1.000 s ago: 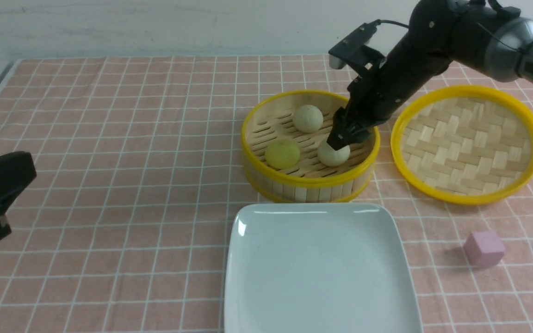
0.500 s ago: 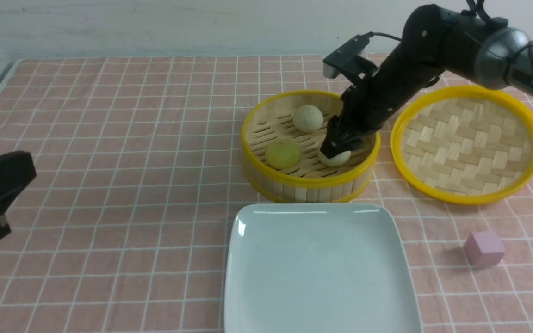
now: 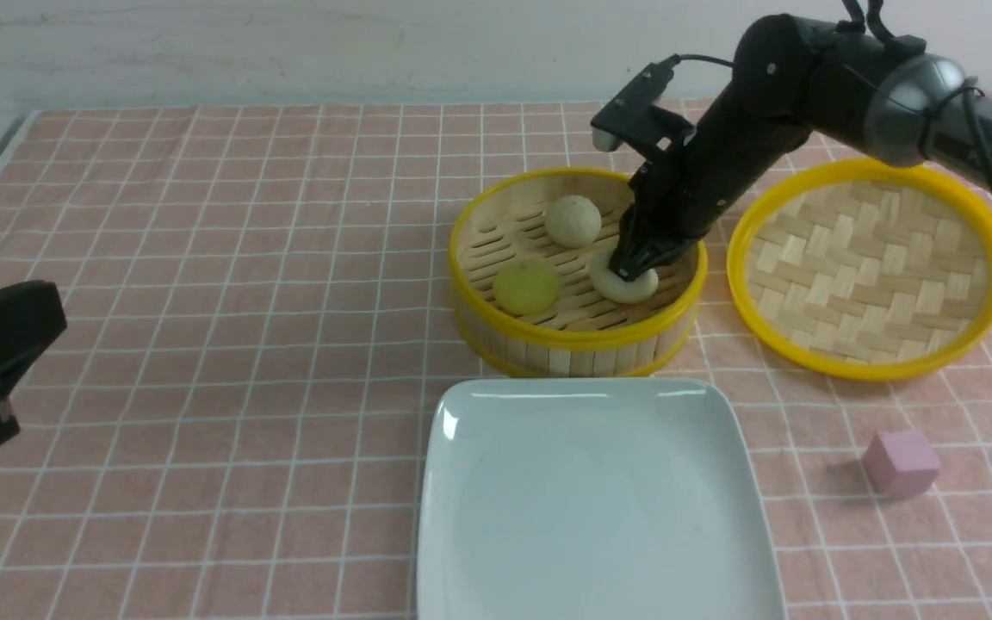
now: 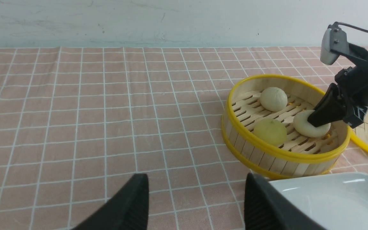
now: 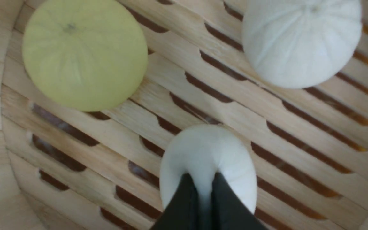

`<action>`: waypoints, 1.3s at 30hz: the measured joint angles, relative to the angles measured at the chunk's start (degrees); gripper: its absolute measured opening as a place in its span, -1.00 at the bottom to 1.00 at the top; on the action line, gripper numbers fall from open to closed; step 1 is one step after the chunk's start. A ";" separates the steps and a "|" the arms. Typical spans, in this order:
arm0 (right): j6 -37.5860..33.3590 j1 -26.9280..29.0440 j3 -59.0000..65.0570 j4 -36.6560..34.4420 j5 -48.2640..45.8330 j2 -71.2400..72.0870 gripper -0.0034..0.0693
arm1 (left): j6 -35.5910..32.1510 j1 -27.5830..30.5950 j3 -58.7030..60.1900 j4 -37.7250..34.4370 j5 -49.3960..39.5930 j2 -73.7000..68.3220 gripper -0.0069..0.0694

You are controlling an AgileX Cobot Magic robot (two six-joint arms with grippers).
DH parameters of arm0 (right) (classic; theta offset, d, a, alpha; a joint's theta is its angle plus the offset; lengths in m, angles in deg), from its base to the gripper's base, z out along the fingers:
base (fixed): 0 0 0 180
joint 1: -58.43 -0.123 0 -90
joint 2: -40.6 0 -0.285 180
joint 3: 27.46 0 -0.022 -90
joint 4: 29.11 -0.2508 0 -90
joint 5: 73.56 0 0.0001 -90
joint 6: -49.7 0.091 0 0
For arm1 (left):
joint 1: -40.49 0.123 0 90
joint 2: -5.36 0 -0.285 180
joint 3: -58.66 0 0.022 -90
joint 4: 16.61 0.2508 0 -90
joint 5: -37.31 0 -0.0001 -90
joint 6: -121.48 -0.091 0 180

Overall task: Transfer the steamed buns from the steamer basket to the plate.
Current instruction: Use the right arm to put the steamed stuffed bun into the plate

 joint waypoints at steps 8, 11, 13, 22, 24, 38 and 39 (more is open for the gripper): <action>6.94 -0.17 -12.37 1.03 -12.69 3.75 -0.84 | 0.00 0.00 0.00 0.13 0.21 0.00 0.28; 9.71 -0.17 -14.44 1.25 -13.22 5.96 -0.84 | -0.05 0.00 0.00 0.13 0.69 0.00 0.28; 13.30 -0.17 -15.19 2.27 -13.86 8.53 -0.84 | -0.11 0.00 0.00 0.13 1.55 0.00 0.28; 23.41 -0.17 -11.24 3.58 -14.48 16.28 -0.84 | -0.14 0.00 -0.05 0.13 1.90 0.00 0.28; 23.83 -0.17 -6.70 3.52 -14.48 19.73 -0.84 | -0.14 0.00 -0.05 0.13 1.90 0.00 0.28; 11.86 -3.89 39.19 -7.73 -6.29 34.69 -0.84 | -0.14 0.00 -0.11 0.13 2.23 0.00 0.28; 10.79 -4.38 41.30 -8.13 -3.20 34.25 -0.84 | -0.14 0.00 -0.11 0.13 2.23 0.00 0.28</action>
